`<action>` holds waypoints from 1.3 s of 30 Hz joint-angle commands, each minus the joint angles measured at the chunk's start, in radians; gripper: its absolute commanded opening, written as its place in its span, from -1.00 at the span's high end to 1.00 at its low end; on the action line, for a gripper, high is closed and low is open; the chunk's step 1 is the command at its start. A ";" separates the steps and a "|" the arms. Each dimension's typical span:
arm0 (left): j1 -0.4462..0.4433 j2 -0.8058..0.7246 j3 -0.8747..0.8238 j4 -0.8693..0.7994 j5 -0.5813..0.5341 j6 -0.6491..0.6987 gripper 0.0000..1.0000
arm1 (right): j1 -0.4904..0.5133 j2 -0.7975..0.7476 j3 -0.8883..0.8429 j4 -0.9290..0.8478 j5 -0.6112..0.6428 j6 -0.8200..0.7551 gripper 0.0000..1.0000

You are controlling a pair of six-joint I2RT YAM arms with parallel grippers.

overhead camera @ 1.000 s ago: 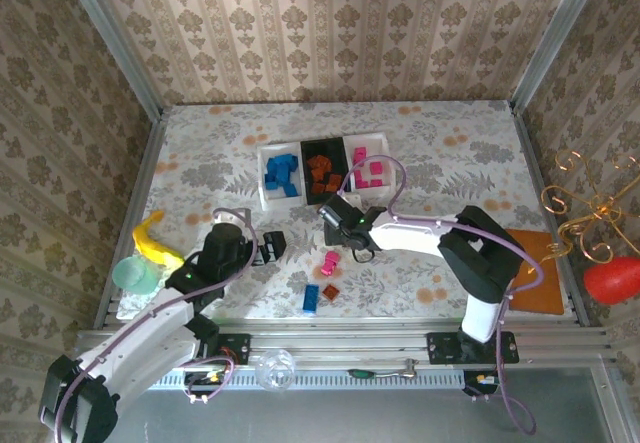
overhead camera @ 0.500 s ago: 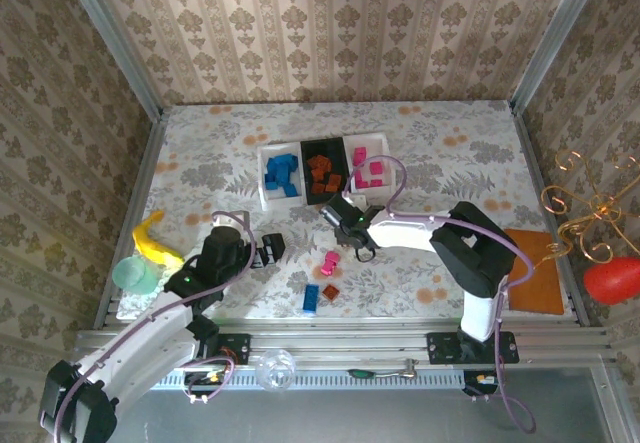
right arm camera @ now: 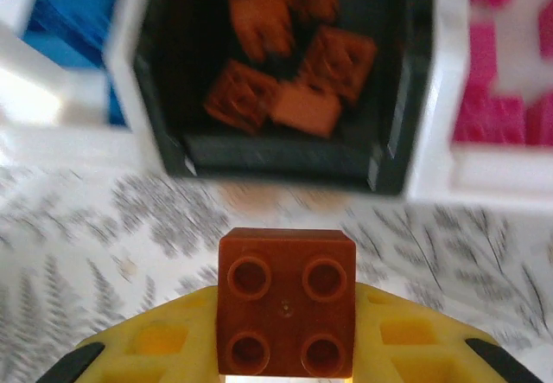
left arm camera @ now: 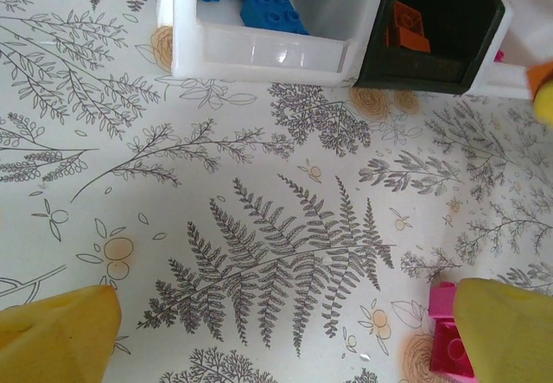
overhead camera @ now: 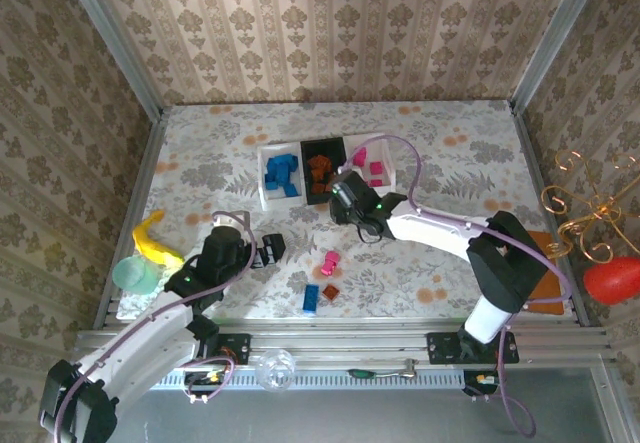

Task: Sort the legos into containers by color
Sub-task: Pick up the lego from the center of the table, then place the lego in the container, then pick up the lego from the bottom-center of the table.

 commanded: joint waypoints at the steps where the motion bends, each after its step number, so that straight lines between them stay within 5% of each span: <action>1: -0.006 0.004 0.024 -0.029 0.019 -0.006 -1.00 | -0.031 0.093 0.126 0.007 -0.033 -0.060 0.44; 9: -0.012 -0.010 0.025 -0.067 0.022 -0.021 -1.00 | -0.100 0.330 0.406 -0.065 -0.057 -0.053 0.39; 11: -0.012 -0.015 0.025 -0.070 0.021 -0.023 -1.00 | -0.111 0.370 0.460 -0.085 -0.066 -0.051 0.24; 13: -0.012 -0.019 0.029 -0.076 0.022 -0.022 -1.00 | -0.118 0.396 0.509 -0.113 -0.077 -0.053 -0.17; 16: -0.013 -0.017 0.034 -0.080 0.022 -0.016 -1.00 | -0.116 0.376 0.516 -0.120 -0.092 -0.059 -0.36; 32: -0.010 0.034 0.047 -0.045 0.003 -0.008 -1.00 | 0.039 -0.073 -0.044 -0.062 -0.163 -0.065 -0.44; 39: -0.004 0.046 0.046 -0.039 -0.006 0.003 -1.00 | 0.212 -0.195 -0.268 -0.106 -0.209 -0.149 -0.48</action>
